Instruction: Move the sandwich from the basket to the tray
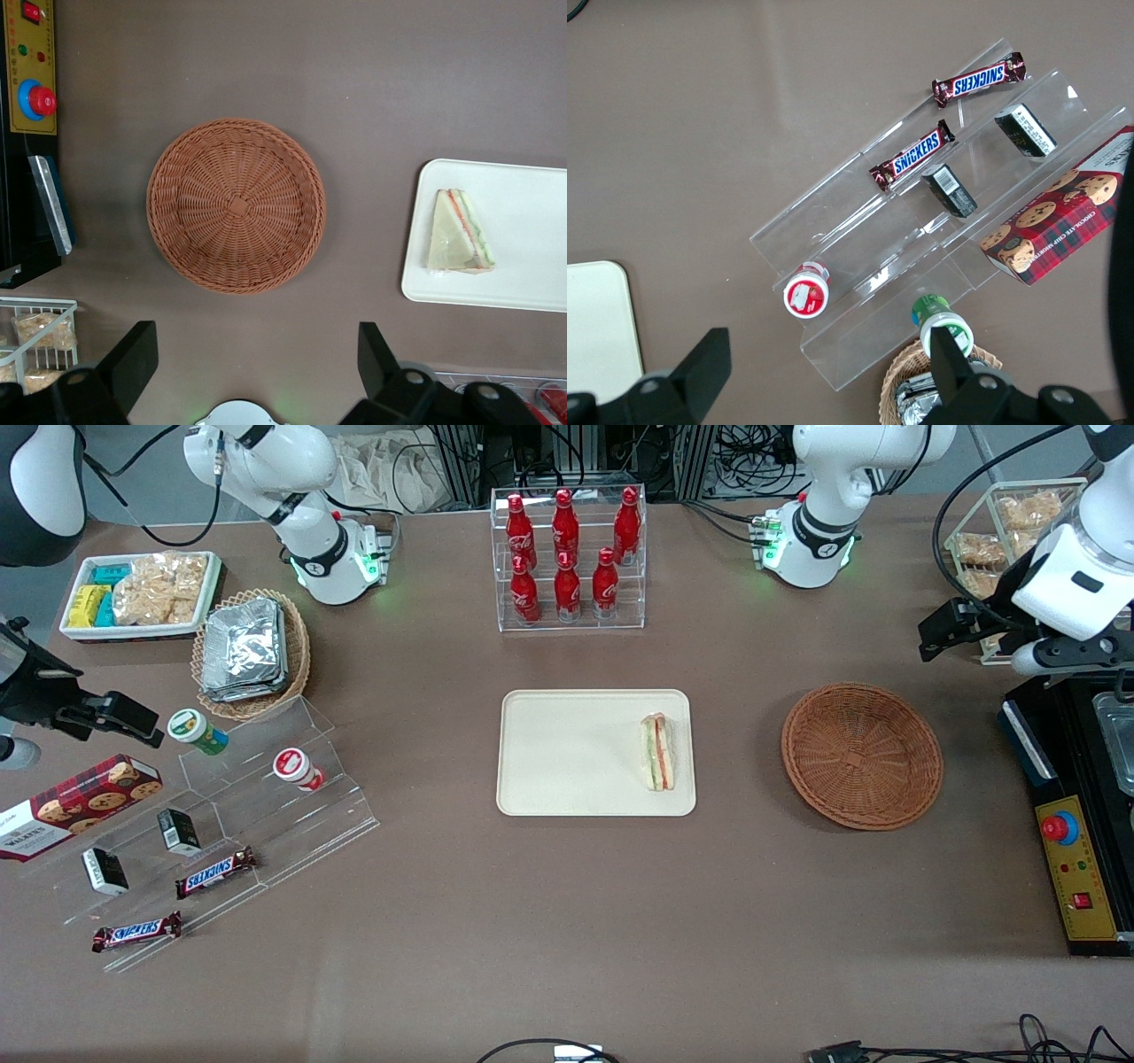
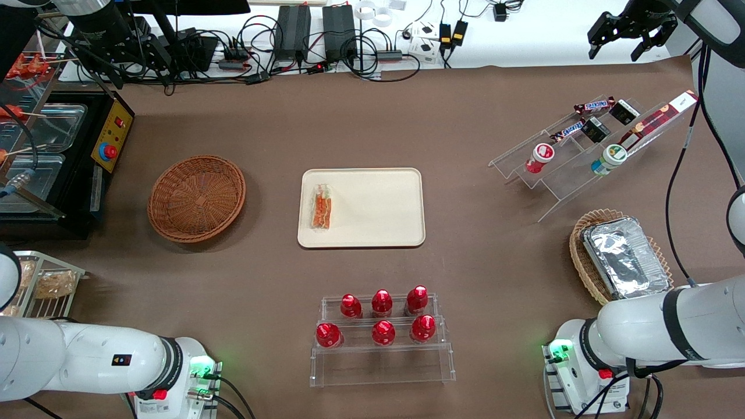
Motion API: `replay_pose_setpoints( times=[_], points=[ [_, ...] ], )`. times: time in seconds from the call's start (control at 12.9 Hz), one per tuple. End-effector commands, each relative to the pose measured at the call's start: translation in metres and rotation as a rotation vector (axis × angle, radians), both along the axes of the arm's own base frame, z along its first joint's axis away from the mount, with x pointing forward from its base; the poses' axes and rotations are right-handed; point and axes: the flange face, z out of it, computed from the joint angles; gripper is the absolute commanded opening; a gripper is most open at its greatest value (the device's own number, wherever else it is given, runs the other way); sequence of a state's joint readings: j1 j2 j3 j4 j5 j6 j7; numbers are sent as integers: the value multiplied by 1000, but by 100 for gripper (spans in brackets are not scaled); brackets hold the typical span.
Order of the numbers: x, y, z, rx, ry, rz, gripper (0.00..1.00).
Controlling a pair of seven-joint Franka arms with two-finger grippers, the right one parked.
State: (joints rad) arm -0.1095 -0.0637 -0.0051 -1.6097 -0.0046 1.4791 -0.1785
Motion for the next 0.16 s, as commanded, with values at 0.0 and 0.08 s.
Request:
replay_pose_setpoints(
  times=[0.0, 0.08],
  points=[
    [5, -2, 4, -21, 14, 10, 100],
    [6, -3, 3, -21, 17, 7, 100]
  ],
)
